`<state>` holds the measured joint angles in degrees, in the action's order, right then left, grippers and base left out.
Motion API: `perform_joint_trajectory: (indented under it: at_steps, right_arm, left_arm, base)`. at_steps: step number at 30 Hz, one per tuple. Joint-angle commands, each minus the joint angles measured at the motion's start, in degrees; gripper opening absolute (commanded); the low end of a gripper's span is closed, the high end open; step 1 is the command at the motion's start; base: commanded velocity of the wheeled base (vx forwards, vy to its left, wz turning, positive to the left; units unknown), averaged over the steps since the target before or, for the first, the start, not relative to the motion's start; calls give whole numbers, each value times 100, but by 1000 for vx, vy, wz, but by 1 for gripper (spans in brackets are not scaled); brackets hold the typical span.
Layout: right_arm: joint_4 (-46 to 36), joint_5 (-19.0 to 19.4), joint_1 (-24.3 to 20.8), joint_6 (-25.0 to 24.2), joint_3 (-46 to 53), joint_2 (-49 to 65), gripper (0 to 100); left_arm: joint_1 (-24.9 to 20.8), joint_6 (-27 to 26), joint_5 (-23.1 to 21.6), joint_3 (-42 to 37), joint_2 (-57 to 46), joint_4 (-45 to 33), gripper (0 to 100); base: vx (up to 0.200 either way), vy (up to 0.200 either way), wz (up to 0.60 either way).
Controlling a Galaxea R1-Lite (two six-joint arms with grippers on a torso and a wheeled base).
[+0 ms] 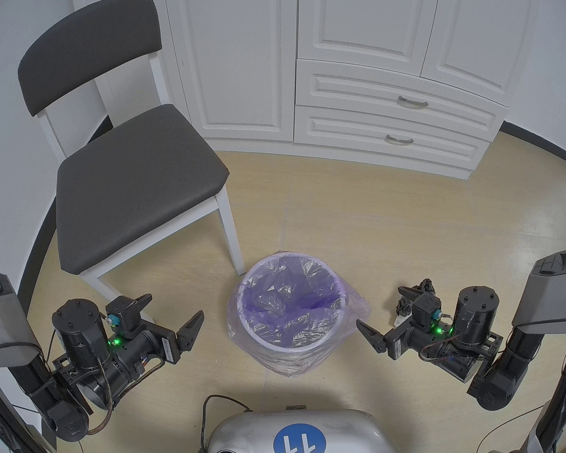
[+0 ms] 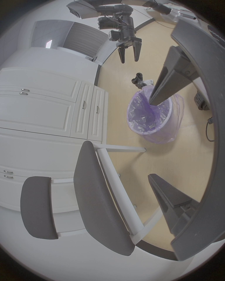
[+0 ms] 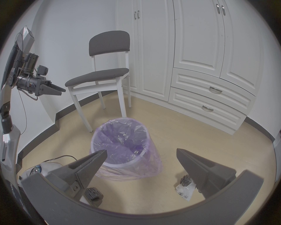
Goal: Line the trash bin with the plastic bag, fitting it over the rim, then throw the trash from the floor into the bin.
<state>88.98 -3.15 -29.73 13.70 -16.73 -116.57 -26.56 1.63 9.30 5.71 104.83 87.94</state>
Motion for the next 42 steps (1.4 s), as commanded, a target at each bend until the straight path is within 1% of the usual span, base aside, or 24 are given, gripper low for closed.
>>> perform_joint_trajectory:
  at_steps: [1, 7, 9, 10, 11, 12, 13, 15, 16, 17, 19, 20, 21, 22, 25, 26, 27, 31, 37, 42]
  right_arm:
    - [102, -2, -15, 1, 3, -6, 100]
    - [102, -28, 29, 10, 3, -402, 100]
    - [102, -2, 205, 27, -120, -929, 100]
    - [102, 42, 301, 89, -235, -1087, 100]
    - [102, 42, 301, 89, -235, -1087, 100]
    - [102, 191, 495, 238, -498, -1325, 100]
    - [102, 446, 732, 502, -824, -1536, 100]
    - [102, 666, 1031, 976, -1122, -1720, 100]
    - [76, 692, 1075, 1064, -1158, -1729, 100]
    - [-496, 815, 1286, 1513, -1289, -1729, 100]
    - [-900, 974, 1382, 1732, -1439, -1747, 100]
    - [-900, 974, 1382, 1732, -1439, -1747, 100]
    - [-1225, 1281, 1409, 1820, -1641, -1808, 100]
    - [-1304, 1404, 1409, 1829, -1755, -1896, 100]
    - [-1638, 1431, 1356, 1934, -2133, -2151, 100]
    - [-1638, 1431, 1356, 1934, -2133, -2151, 100]
    - [-2007, 1431, 1356, 2181, -2344, -2256, 100]
    - [-2491, 1431, 1321, 2497, -2669, -2371, 100]
    - [-2561, 1475, 978, 2541, -2871, -2450, 100]
    - [-2561, 1475, 881, 2550, -2933, -2459, 100]
  left_arm:
    - [2, 4, 1, 1, 3, 4, 100]
    - [2, 4, 1, 1, -6, 4, 100]
    - [28, 4, 1, 10, -32, 4, 100]
    - [28, 4, 10, 1, -32, 4, 100]
    - [28, 4, 10, 1, -32, 4, 100]
    - [28, 4, 10, 1, -41, 4, 100]
    - [28, 4, 10, 1, -41, 4, 100]
    - [20, 12, 10, 1, -32, 4, 100]
    - [20, 12, 10, 1, -24, 4, 100]
    - [20, 12, 10, 1, -6, 4, 100]
    - [20, 21, 1, 1, 29, 4, 100]
    - [20, 21, 1, 1, 29, 4, 100]
    - [20, 21, 1, 1, 47, 4, 100]
    - [20, 21, 10, 1, 47, 4, 100]
    - [20, 21, 10, 1, 47, 4, 100]
    - [20, 21, 10, 1, 47, 4, 100]
    - [20, 48, 1, 1, 29, 4, 100]
    - [28, 56, 1, 10, 38, 4, 100]
    - [20, 56, 1, 1, 82, 4, 100]
    - [20, 56, 1, 1, 82, 4, 100]
  base:
    - [0, 0, 0]
    - [0, 0, 0]
    - [0, 0, 0]
    - [0, 0, 0]
    - [0, 0, 0]
    - [0, 0, 0]
    - [0, 0, 0]
    - [0, 0, 0]
    - [0, 0, 0]
    - [0, 0, 0]
    - [0, 0, 0]
    - [0, 0, 0]
    - [0, 0, 0]
    - [0, 0, 0]
    - [0, 0, 0]
    - [0, 0, 0]
    - [0, 0, 0]
    - [0, 0, 0]
    - [0, 0, 0]
    - [0, 0, 0]
